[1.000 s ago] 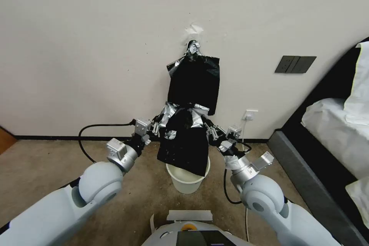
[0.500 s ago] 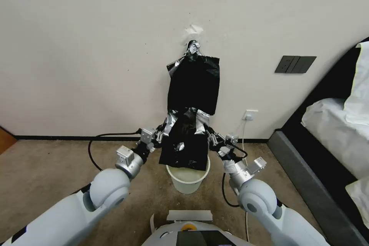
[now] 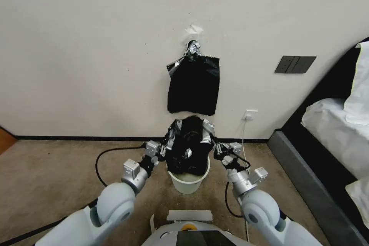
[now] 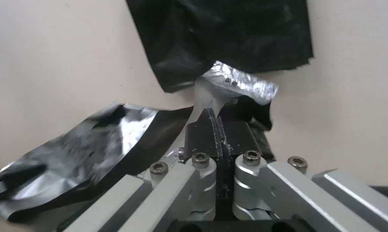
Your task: Place a trash bag onto the trash bin.
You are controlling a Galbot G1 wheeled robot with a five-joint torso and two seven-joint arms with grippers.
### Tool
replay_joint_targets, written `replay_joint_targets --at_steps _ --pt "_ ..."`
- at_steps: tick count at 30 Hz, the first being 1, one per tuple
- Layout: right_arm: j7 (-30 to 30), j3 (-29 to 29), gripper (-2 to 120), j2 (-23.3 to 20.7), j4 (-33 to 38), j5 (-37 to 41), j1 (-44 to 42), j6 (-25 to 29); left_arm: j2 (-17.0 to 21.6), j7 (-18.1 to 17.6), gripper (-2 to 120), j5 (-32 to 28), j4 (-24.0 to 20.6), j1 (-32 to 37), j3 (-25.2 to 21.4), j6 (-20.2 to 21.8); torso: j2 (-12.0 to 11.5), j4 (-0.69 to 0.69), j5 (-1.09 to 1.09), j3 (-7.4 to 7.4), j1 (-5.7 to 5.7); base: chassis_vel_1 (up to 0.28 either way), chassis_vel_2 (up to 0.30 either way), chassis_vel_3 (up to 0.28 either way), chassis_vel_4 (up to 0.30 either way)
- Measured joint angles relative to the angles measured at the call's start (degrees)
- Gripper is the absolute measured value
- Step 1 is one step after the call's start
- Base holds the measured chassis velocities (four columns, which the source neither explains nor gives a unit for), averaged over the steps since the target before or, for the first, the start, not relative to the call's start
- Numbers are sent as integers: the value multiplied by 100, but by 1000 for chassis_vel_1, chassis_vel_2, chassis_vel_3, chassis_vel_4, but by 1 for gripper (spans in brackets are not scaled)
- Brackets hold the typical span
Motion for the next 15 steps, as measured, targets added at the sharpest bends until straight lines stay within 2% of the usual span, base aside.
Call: replay_joint_targets --at_steps 11,15 --pt "263 -75 0 180 -298 -408 -458 -84 -648 -321 0 64 118 512 26 139 0 0 0 0 0 0 0 0 0" --pt "325 -92 0 204 -298 -426 -510 -125 -726 -380 0 55 136 540 65 194 0 0 0 0 0 0 0 0 0"
